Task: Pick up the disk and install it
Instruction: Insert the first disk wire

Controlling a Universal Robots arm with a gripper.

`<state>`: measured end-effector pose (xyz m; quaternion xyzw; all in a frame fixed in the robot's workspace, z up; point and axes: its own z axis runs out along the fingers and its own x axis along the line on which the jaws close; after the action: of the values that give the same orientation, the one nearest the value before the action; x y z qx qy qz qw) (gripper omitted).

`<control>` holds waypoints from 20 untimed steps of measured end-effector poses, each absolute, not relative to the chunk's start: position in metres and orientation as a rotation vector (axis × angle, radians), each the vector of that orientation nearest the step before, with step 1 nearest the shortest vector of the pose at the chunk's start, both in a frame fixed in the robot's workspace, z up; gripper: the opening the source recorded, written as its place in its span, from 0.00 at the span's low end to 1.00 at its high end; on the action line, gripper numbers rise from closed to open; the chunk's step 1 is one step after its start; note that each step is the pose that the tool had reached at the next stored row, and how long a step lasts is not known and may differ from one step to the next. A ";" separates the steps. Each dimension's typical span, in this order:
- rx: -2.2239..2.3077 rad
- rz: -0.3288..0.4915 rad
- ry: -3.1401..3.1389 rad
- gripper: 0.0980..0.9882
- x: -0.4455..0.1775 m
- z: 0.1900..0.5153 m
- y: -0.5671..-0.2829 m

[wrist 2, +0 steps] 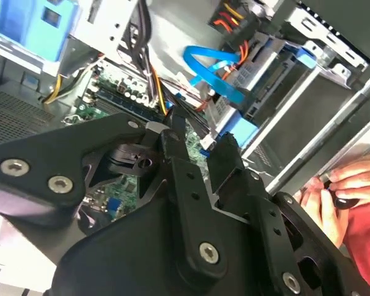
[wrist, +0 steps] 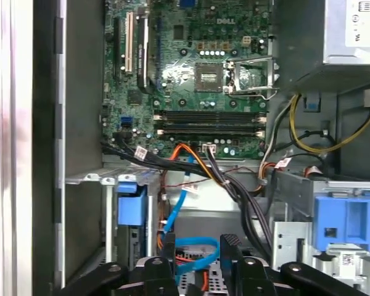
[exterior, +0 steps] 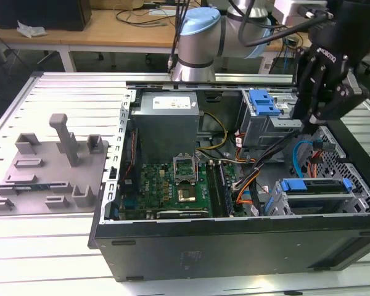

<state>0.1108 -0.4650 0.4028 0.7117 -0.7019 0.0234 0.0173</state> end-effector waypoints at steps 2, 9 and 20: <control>2.207 0.077 -2.181 0.36 0.116 0.403 -0.462; 2.164 0.123 -2.153 0.36 0.153 0.403 -0.457; 2.000 0.160 -2.223 0.36 0.166 0.397 -0.451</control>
<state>0.1657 -0.4506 0.3973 0.6661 -0.7404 0.0532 0.0733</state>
